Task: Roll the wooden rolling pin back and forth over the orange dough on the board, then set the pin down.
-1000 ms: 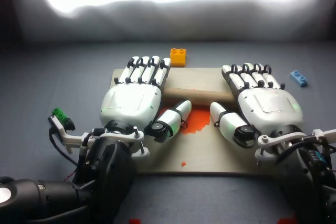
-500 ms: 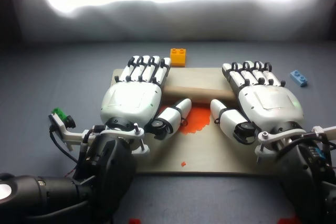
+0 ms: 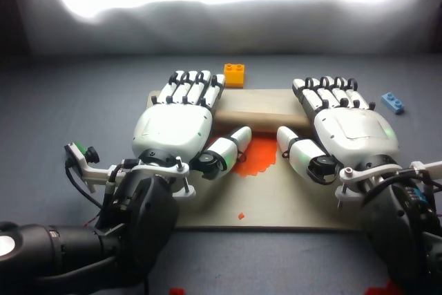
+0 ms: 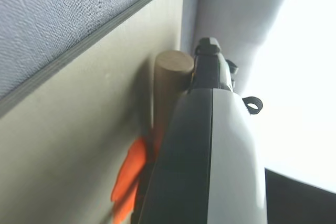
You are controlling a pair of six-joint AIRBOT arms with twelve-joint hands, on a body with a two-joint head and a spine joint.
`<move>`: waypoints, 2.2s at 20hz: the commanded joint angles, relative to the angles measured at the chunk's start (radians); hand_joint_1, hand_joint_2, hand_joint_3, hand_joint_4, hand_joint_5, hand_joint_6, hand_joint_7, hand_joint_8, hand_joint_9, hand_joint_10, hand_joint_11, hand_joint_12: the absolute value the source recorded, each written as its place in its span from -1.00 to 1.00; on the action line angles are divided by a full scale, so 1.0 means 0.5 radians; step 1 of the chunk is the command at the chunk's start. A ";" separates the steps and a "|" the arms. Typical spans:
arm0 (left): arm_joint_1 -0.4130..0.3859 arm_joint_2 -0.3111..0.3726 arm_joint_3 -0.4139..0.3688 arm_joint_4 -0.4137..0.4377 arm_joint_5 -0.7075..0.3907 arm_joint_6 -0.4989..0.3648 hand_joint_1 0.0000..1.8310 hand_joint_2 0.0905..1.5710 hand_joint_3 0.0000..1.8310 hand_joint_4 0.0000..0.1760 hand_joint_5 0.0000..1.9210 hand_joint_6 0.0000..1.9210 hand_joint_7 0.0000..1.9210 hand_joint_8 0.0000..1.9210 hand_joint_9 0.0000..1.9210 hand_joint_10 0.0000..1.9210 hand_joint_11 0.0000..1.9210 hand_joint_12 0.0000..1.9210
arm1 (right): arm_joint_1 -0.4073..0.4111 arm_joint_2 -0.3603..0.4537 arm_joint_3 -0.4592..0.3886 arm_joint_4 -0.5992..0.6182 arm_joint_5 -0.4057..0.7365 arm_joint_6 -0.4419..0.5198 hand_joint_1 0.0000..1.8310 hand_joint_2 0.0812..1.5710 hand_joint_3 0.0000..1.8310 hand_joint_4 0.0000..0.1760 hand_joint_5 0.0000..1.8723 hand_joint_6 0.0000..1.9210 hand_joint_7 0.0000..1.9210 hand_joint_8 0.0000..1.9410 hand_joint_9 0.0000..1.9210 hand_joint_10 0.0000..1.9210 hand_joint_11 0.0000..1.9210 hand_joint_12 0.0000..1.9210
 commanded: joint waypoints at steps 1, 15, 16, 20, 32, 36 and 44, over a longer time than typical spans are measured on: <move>-0.010 0.006 0.020 0.061 -0.166 0.021 -1.00 0.83 -0.99 -1.00 -0.97 -0.99 -1.00 -1.00 -1.00 -1.00 -1.00 -1.00 | 0.021 0.005 0.013 -0.111 0.168 0.014 -1.00 0.93 -1.00 -1.00 -0.90 -0.99 -0.92 -0.99 -1.00 -1.00 -1.00 -1.00; -0.068 -0.013 0.089 0.062 -0.066 0.023 -1.00 0.84 -1.00 -1.00 -0.97 -1.00 -0.99 -1.00 -1.00 -1.00 -1.00 -1.00 | 0.033 -0.015 0.082 -0.100 0.152 0.040 -1.00 0.93 -1.00 -1.00 -0.90 -0.99 -0.91 -0.99 -0.99 -1.00 -1.00 -1.00; -0.071 -0.013 0.095 0.062 -0.065 0.023 -1.00 0.83 -1.00 -1.00 -0.97 -1.00 -0.99 -1.00 -1.00 -1.00 -1.00 -1.00 | 0.035 -0.019 0.089 -0.096 0.150 0.042 -1.00 0.92 -1.00 -1.00 -0.89 -0.99 -0.91 -0.99 -0.98 -0.99 -1.00 -1.00; -0.083 -0.014 0.118 0.061 -0.043 0.023 -1.00 0.83 -1.00 -1.00 -0.97 -0.99 -0.99 -1.00 -1.00 -1.00 -1.00 -1.00 | 0.043 -0.025 0.117 -0.091 0.140 0.056 -1.00 0.92 -1.00 -1.00 -0.89 -0.99 -0.92 -0.99 -0.99 -1.00 -1.00 -1.00; -0.120 -0.030 0.176 0.061 0.021 0.040 -1.00 0.82 -1.00 -1.00 -0.97 -1.00 -0.99 -1.00 -1.00 -1.00 -1.00 -1.00 | 0.055 -0.028 0.153 -0.089 0.083 0.105 -1.00 0.93 -1.00 -1.00 -0.89 -0.99 -0.91 -0.99 -0.98 -0.99 -1.00 -1.00; -0.135 -0.038 0.188 0.051 0.069 0.067 -1.00 0.82 -1.00 -1.00 -0.98 -1.00 -1.00 -1.00 -1.00 -1.00 -1.00 -1.00 | 0.054 -0.028 0.153 -0.089 0.073 0.108 -1.00 0.93 -1.00 -1.00 -0.90 -1.00 -0.93 -1.00 -1.00 -1.00 -1.00 -1.00; -0.136 -0.038 0.189 0.049 0.112 0.075 -1.00 0.82 -1.00 -1.00 -0.98 -1.00 -1.00 -1.00 -1.00 -1.00 -1.00 -1.00 | 0.052 -0.028 0.153 -0.089 0.071 0.108 -1.00 0.93 -1.00 -1.00 -0.90 -1.00 -0.94 -1.00 -1.00 -1.00 -1.00 -1.00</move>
